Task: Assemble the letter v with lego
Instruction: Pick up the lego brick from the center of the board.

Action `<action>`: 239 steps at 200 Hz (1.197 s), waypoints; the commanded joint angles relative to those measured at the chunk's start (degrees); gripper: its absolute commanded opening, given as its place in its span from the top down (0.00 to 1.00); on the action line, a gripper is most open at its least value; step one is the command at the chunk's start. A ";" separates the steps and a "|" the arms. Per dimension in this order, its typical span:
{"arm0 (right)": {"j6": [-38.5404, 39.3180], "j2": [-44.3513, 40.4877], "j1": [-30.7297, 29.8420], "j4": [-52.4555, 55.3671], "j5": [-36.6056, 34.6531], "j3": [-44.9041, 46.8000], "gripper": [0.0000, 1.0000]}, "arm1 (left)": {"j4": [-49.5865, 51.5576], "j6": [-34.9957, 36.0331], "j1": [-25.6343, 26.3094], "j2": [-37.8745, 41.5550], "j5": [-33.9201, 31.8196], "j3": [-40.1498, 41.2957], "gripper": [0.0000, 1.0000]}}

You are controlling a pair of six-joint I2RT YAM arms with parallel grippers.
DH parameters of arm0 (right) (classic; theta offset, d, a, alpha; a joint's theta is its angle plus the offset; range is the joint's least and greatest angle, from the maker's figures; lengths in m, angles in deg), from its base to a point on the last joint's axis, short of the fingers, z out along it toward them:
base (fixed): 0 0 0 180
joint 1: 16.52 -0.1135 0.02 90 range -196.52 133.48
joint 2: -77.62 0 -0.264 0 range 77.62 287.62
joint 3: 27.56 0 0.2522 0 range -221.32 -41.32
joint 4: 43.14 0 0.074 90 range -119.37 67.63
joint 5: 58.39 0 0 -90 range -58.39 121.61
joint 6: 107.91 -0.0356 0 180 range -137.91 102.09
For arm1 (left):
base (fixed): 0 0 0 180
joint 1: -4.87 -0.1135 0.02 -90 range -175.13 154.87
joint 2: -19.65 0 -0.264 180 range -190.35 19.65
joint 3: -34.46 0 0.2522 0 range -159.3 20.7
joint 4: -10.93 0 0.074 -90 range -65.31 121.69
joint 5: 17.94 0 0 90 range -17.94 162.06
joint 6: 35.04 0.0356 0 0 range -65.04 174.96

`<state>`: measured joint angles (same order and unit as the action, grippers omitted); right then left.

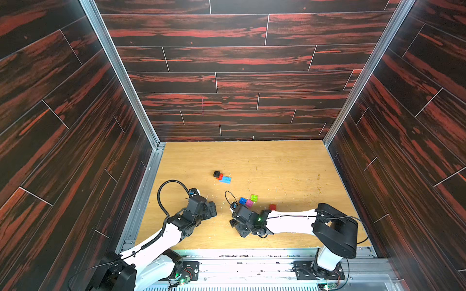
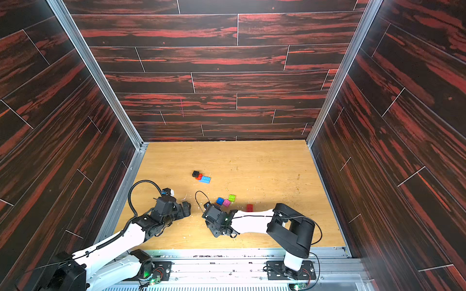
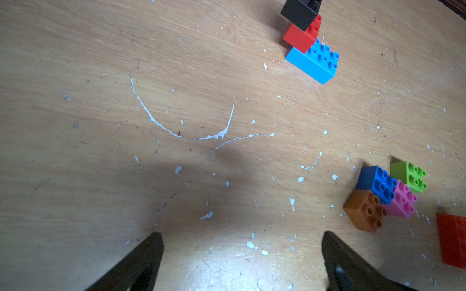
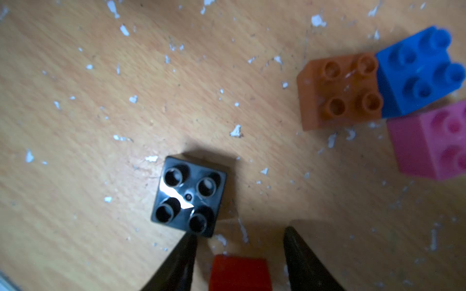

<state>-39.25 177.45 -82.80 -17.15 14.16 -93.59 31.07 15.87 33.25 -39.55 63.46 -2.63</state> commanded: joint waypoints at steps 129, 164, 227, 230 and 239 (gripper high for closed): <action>-3.77 -3.19 -0.90 3.43 2.52 7.79 0.40 | 1.36 -1.20 1.27 0.84 -1.95 1.34 0.00; -5.05 -3.39 -2.80 4.29 0.89 7.80 0.40 | 1.49 -1.47 1.50 1.17 -2.21 1.71 0.00; -7.04 -3.20 -4.26 4.34 -0.17 8.53 0.41 | 1.81 -1.66 1.67 1.63 -2.64 2.15 0.00; -7.07 -3.16 -4.31 4.23 -0.20 8.65 0.41 | 1.80 -1.67 1.62 1.63 -2.65 2.15 0.00; -7.20 -3.24 -4.29 3.87 -0.08 9.08 0.41 | 1.72 -1.69 1.63 1.63 -2.65 2.29 0.00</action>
<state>-44.50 172.42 -86.49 -17.43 12.10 -87.47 31.57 14.52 34.63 -38.48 62.17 -1.38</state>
